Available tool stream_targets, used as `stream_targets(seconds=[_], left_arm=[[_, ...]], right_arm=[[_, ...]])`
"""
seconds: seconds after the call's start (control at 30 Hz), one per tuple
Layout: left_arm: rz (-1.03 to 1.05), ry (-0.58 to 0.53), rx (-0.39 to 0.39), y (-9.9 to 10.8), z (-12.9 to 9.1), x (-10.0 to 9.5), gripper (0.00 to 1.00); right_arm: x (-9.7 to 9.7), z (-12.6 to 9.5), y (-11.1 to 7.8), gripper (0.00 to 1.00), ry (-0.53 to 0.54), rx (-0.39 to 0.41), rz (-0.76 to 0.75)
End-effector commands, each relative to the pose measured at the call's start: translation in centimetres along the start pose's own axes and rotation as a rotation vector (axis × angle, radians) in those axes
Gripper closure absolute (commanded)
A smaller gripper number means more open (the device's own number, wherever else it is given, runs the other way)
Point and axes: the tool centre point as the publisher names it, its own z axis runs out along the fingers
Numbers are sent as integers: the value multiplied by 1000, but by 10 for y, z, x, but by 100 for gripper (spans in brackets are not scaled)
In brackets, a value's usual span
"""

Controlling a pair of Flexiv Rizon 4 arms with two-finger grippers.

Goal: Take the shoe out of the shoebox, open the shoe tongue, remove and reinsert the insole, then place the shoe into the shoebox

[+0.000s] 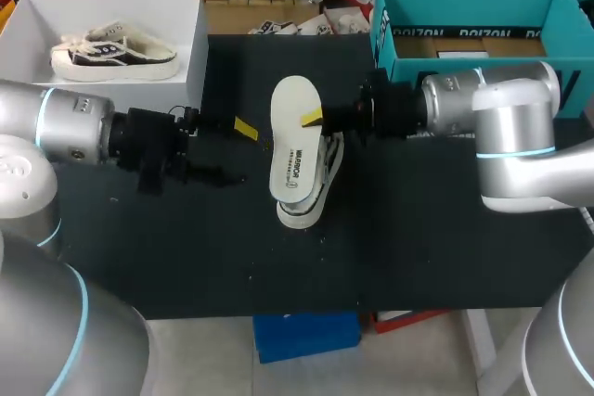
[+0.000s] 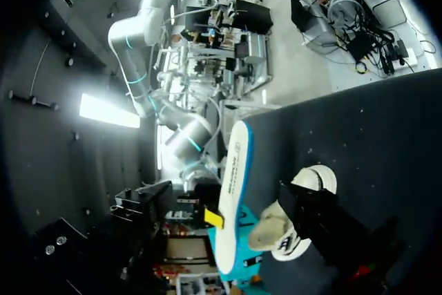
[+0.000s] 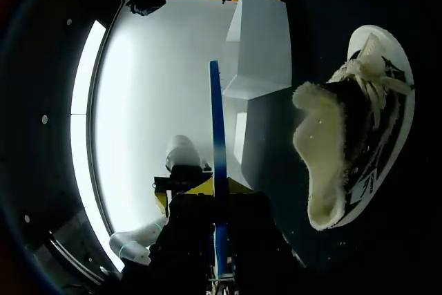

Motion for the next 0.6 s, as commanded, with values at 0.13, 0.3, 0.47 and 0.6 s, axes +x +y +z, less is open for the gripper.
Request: stream_targets(seconds=[0.13,0.3,0.47,0.6], left_arm=[[68,-158,-61,7,4,9,0],[91,-209,-57,17,9,10,0],[94,-232,-50,28,17,11,7],[113,-236,-37,35,27,9,33]], right_arm=[[0,1,0,100,-3,-1,1],[0,1,0,100,-3,-1,1],[0,1,0,100,-3,-1,1],[0,1,0,100,-3,-1,1]])
